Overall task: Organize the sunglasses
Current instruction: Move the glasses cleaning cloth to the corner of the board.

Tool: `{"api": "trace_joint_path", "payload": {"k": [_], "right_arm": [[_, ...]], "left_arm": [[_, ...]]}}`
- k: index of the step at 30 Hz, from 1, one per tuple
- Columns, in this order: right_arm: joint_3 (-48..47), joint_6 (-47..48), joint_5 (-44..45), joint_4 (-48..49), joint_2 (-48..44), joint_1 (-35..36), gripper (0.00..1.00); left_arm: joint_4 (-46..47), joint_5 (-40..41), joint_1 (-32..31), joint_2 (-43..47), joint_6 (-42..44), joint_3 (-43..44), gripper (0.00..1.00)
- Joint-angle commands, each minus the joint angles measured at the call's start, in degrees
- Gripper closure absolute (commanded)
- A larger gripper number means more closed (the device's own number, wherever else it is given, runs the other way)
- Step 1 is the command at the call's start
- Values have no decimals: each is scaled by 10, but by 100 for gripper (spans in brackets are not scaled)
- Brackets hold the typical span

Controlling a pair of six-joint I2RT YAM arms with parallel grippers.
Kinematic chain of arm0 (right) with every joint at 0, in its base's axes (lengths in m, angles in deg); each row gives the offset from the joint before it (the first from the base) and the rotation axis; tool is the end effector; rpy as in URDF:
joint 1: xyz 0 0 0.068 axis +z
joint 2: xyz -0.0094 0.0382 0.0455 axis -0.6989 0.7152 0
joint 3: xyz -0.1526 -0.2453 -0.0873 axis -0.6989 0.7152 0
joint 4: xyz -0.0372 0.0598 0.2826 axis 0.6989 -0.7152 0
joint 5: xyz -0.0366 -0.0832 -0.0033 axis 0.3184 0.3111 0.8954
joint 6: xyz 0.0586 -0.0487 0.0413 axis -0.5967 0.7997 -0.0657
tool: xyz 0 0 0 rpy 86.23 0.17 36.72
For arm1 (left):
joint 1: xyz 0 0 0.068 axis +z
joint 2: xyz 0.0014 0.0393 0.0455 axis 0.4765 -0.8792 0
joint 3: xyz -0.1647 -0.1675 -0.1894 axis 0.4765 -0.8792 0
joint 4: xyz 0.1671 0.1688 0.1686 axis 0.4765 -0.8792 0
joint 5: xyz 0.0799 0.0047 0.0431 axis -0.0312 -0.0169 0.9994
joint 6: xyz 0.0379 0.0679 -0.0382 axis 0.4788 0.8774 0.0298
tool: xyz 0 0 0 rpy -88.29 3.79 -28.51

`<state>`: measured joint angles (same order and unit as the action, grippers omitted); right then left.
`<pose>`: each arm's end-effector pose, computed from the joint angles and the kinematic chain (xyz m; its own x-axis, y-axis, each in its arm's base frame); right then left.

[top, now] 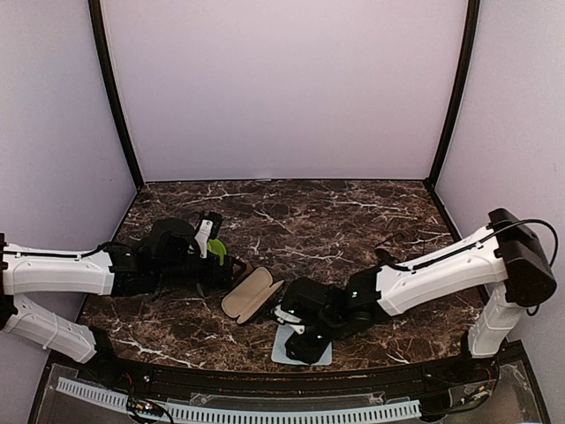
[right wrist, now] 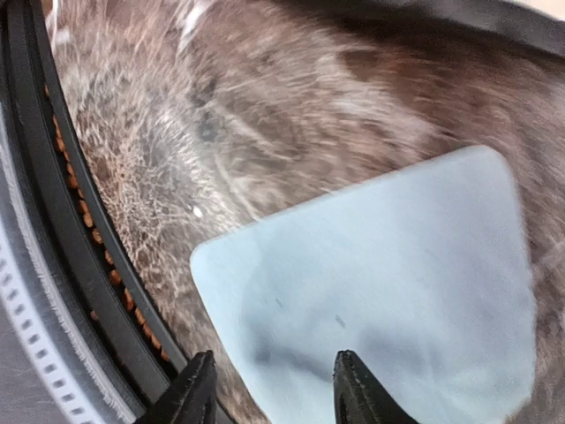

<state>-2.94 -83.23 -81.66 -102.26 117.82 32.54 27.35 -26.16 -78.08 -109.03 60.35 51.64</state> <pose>0.0885 0.3806 0.1348 -0.5130 -0.7490 -0.4193 -0.8527 0.5007 0.1489 0.2084 -0.2312 0.2165 -0.5649 0.0224 -0.8249 0.4986 0.8058 -0.3196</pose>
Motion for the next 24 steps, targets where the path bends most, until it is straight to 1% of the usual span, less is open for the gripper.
{"api": "trace_joint_path", "payload": {"k": [1,4,8,12,16,19,24], "right_arm": [[58,-44,-19,54,-111,-41,51],[111,-81,-12,62,-168,-83,53],[163,-122,0,49,-202,-137,57],[183,-139,2,46,-193,-157,59],[192,-145,0,55,-176,-165,62],[193,-146,-2,61,-165,-169,64],[192,-148,1,68,-148,-173,66]], "left_arm": [[17,-65,-20,-41,56,46,17],[27,-110,-36,-76,84,72,22],[9,-159,-64,-127,121,114,32],[-27,-193,-98,-181,158,162,41],[-46,-217,-115,-231,169,192,49],[-53,-227,-119,-259,170,206,53],[-75,-220,-121,-297,175,229,55]]}}
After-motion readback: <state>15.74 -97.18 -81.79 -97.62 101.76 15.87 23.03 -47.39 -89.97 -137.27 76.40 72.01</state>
